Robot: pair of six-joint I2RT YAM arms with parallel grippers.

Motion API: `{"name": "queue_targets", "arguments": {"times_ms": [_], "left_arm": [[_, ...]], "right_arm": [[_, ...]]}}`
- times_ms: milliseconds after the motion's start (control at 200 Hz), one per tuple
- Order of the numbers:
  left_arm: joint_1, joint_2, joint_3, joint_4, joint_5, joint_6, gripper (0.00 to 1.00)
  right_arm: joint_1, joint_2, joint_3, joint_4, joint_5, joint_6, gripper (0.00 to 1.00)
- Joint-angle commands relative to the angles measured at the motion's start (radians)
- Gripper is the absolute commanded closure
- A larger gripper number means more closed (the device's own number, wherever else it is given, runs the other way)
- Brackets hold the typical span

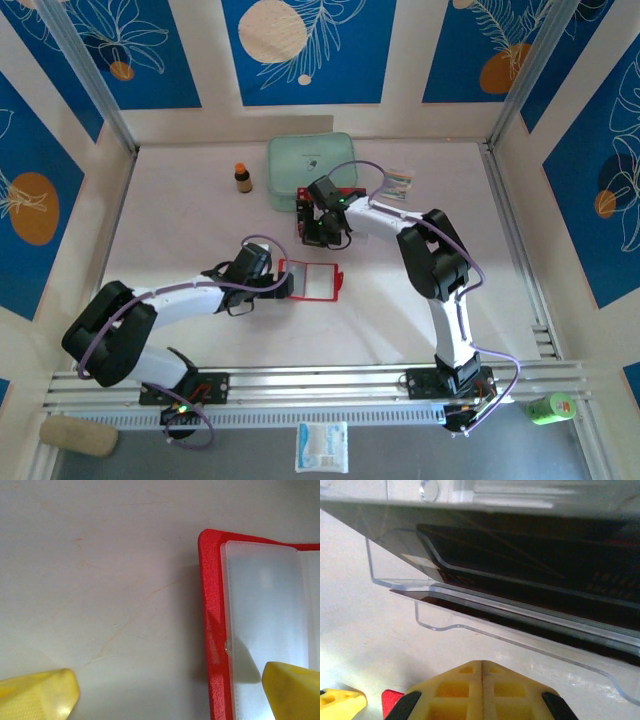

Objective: Put the credit cards into the card holder
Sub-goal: Rotate the storage box at the top-center of the table, then pick up the credit card from the storage box.

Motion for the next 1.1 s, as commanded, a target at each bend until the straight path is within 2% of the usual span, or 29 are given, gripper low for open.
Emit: {"name": "queue_targets", "arguments": {"times_ms": [0, 245, 425, 510, 635, 790, 960, 1095], "left_arm": [[0.010, 0.045, -0.043, 0.007, 0.001, 0.007, 0.00], [0.008, 0.042, -0.043, 0.002, 0.000, 0.009, 0.00], [0.009, 0.044, -0.047, 0.005, 0.001, 0.010, 0.00], [0.010, 0.044, -0.051, 0.005, -0.001, 0.009, 0.00], [0.010, 0.042, -0.051, 0.005, -0.001, 0.009, 0.00], [0.010, 0.043, -0.053, 0.006, 0.001, 0.011, 0.00], [0.009, 0.045, -0.054, 0.010, 0.007, 0.010, 0.00], [0.011, 0.047, -0.054, 0.009, 0.008, 0.011, 0.00]], "right_arm": [[0.006, -0.073, -0.008, 0.007, -0.086, -0.026, 0.94], [-0.049, -0.290, -0.094, -0.032, -0.048, -0.078, 0.93], [-0.131, -0.338, -0.105, -0.092, -0.026, -0.147, 0.80], [-0.147, -0.327, -0.077, -0.127, -0.011, -0.214, 0.70], [-0.144, -0.298, -0.019, -0.173, 0.017, -0.338, 0.62], [-0.093, -0.239, 0.074, -0.220, 0.025, -0.557, 0.53], [-0.020, -0.117, 0.231, -0.317, 0.119, -0.767, 0.51], [0.024, -0.021, 0.327, -0.348, 0.211, -0.859, 0.54]]}}
